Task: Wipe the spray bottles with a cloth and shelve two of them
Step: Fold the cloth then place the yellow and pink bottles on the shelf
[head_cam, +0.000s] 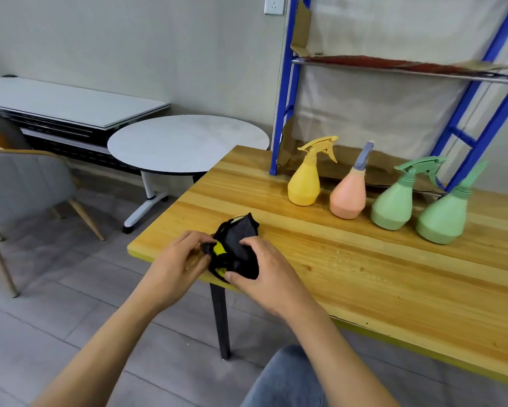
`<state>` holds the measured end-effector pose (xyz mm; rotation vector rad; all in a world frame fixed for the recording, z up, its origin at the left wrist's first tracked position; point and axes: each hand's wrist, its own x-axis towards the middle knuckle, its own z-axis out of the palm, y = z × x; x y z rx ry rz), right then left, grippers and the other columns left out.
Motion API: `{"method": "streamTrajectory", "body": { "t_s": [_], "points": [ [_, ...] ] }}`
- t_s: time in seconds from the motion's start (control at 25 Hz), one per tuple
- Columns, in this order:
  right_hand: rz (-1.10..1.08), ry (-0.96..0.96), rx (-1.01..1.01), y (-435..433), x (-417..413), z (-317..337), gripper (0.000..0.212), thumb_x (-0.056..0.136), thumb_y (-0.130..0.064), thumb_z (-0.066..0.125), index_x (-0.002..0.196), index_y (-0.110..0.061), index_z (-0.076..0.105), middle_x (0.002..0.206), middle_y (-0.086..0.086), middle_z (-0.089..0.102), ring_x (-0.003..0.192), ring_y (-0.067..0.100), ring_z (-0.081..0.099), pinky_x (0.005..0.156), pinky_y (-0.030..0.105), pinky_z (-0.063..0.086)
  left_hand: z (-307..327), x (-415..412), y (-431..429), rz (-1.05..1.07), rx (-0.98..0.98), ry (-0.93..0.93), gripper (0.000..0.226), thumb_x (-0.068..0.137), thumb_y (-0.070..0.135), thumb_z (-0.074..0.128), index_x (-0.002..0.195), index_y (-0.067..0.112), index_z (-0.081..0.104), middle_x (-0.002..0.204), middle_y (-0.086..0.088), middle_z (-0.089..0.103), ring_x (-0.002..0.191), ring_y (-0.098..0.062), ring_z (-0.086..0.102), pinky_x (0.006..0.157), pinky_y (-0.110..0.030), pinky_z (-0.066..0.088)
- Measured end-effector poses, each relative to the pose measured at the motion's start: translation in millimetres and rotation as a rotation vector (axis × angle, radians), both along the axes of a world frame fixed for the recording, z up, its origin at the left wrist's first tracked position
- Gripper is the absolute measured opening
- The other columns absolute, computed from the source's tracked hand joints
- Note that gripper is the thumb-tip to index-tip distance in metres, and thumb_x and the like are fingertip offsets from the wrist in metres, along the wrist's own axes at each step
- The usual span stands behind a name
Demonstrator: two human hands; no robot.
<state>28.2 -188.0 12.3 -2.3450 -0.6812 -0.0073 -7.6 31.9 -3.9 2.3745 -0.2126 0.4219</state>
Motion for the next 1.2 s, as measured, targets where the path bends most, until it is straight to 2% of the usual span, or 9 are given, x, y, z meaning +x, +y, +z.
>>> {"method": "streamTrajectory", "body": {
  "t_s": [0.24, 0.4, 0.6, 0.68, 0.76, 0.84, 0.92, 1.08, 1.2],
  "points": [
    [-0.15, -0.17, -0.079, -22.2, -2.3, -6.2, 0.033, 0.097, -0.046, 0.053, 0.124, -0.028, 0.06, 0.119, -0.011, 0.061, 0.111, 0.013, 0.054, 0.1, 0.035, 0.041, 2.8, -1.9, 8.0, 0.007, 0.014, 0.011, 0.025, 0.091, 0.004, 0.066, 0.099, 0.027, 0.059, 0.131, 0.019, 0.064, 0.116, -0.009, 0.061, 0.093, -0.038, 0.054],
    [-0.147, -0.294, -0.02, -6.8, -6.7, -4.3, 0.029, 0.092, -0.058, 0.054, 0.095, -0.029, 0.056, 0.098, -0.014, 0.053, 0.096, 0.01, 0.048, 0.091, 0.033, 0.038, 0.1, 12.6, 7.4, 0.192, 0.073, -0.006, 0.025, 0.09, 0.003, 0.065, 0.107, 0.021, 0.062, 0.12, 0.012, 0.067, 0.109, -0.018, 0.057, 0.082, -0.035, 0.048],
    [0.103, -0.171, -0.175, -8.8, -6.8, -3.9, 0.049, 0.096, -0.059, 0.047, 0.136, -0.031, 0.048, 0.137, -0.013, 0.052, 0.125, 0.01, 0.048, 0.107, 0.033, 0.036, 15.3, 36.4, 34.4, 0.365, 0.096, -0.014, 0.037, 0.092, -0.005, 0.051, 0.115, 0.019, 0.067, 0.115, -0.005, 0.065, 0.103, -0.032, 0.058, 0.078, -0.038, 0.044],
    [0.105, -0.216, -0.193, -15.6, -1.7, -3.4, 0.045, 0.1, -0.05, 0.044, 0.142, -0.033, 0.046, 0.144, -0.013, 0.047, 0.131, 0.011, 0.044, 0.11, 0.035, 0.036, 30.7, 24.2, 25.7, 0.512, -0.066, -0.109, 0.034, 0.098, -0.003, 0.044, 0.117, 0.017, 0.065, 0.117, 0.0, 0.066, 0.106, -0.02, 0.059, 0.081, -0.024, 0.044],
    [0.071, -0.215, -0.163, -19.3, 4.0, -1.5, 0.048, 0.098, -0.045, 0.049, 0.145, -0.037, 0.041, 0.147, -0.015, 0.043, 0.134, 0.009, 0.039, 0.113, 0.034, 0.035, 40.1, -2.9, -5.1, 0.416, -0.107, -0.227, 0.024, 0.099, 0.006, 0.049, 0.113, 0.018, 0.064, 0.107, 0.009, 0.064, 0.098, -0.011, 0.058, 0.077, -0.009, 0.04],
    [0.103, -0.205, -0.17, -15.3, 12.2, -0.6, 0.061, 0.092, -0.046, 0.058, 0.148, -0.036, 0.034, 0.15, -0.013, 0.043, 0.138, 0.01, 0.038, 0.116, 0.035, 0.032, 28.0, -28.3, -36.8, 0.149, 0.141, -0.23, 0.024, 0.097, 0.025, 0.059, 0.12, 0.023, 0.06, 0.108, 0.011, 0.058, 0.095, -0.011, 0.054, 0.082, -0.018, 0.044],
    [0.146, -0.153, -0.233, -9.4, 18.1, -2.7, 0.07, 0.09, -0.054, 0.059, 0.151, -0.035, 0.03, 0.152, -0.01, 0.043, 0.139, 0.013, 0.039, 0.115, 0.035, 0.032, 3.4, -29.7, -39.6, 0.089, 0.312, -0.086, 0.05, 0.092, 0.038, 0.067, 0.138, 0.025, 0.051, 0.124, 0.007, 0.053, 0.103, -0.015, 0.053, 0.088, -0.029, 0.048],
    [0.085, -0.288, -0.349, -15.7, 13.3, -10.4, 0.073, 0.088, -0.069, 0.045, 0.15, -0.032, 0.032, 0.144, -0.01, 0.052, 0.129, 0.018, 0.048, 0.107, 0.04, 0.034, -2.5, -12.6, -12.2, 0.124, 0.322, 0.003, 0.053, 0.089, 0.039, 0.059, 0.14, 0.024, 0.057, 0.139, 0.004, 0.055, 0.113, -0.022, 0.055, 0.095, -0.039, 0.049],
    [0.043, -0.409, -0.429, -14.7, -1.1, -15.7, 0.068, 0.088, -0.069, 0.043, 0.144, -0.03, 0.038, 0.131, -0.009, 0.06, 0.114, 0.022, 0.053, 0.098, 0.042, 0.037, 9.1, -10.7, -1.5, 0.082, 0.268, 0.021, 0.042, 0.092, 0.037, 0.038, 0.121, 0.025, 0.066, 0.115, 0.009, 0.066, 0.099, -0.014, 0.056, 0.086, -0.035, 0.047]
  ]
}}
